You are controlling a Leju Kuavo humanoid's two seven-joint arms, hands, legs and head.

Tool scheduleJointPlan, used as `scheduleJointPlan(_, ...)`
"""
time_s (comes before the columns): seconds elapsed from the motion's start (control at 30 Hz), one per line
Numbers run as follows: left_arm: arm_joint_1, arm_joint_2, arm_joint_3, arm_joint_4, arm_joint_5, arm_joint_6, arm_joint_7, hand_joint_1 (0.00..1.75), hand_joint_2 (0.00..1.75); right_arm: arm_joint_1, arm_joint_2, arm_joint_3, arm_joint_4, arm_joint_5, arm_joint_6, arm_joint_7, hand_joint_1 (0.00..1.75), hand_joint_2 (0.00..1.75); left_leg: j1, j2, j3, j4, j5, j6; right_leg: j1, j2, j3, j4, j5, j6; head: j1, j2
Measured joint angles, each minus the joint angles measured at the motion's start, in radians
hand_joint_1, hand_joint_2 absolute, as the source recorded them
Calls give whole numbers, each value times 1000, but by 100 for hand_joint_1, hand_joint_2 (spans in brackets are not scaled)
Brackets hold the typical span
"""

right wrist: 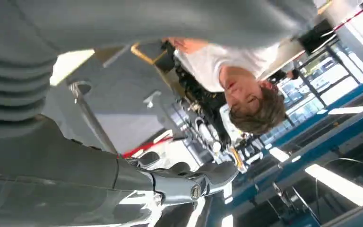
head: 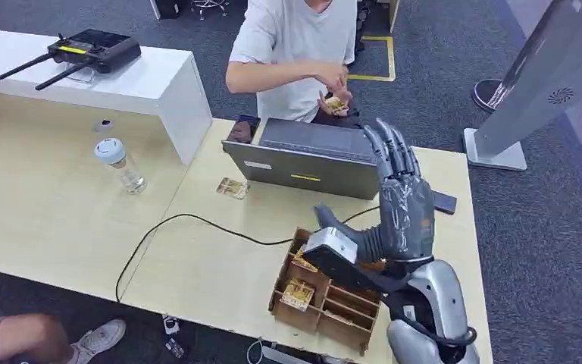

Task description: Pass the card to the sensor for recognition and then transmit it.

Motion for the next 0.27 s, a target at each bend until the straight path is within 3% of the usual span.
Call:
scheduleJointPlan(0.17, 12, 0, 23, 0, 20, 30, -2, 0, 0, 114, -5, -15, -58, -85, -38, -67, 0, 0, 0, 0, 0, 0, -1, 0, 0, 0, 0, 0, -1, 0, 0, 0)
scheduleJointPlan(0.27, 17, 0, 32, 0, 23, 32, -2, 0, 0, 153, -7, -20, -81, -94, -44, -74, 0, 0, 0, 0, 0, 0, -1, 0, 0, 0, 0, 0, -1, 0, 0, 0)
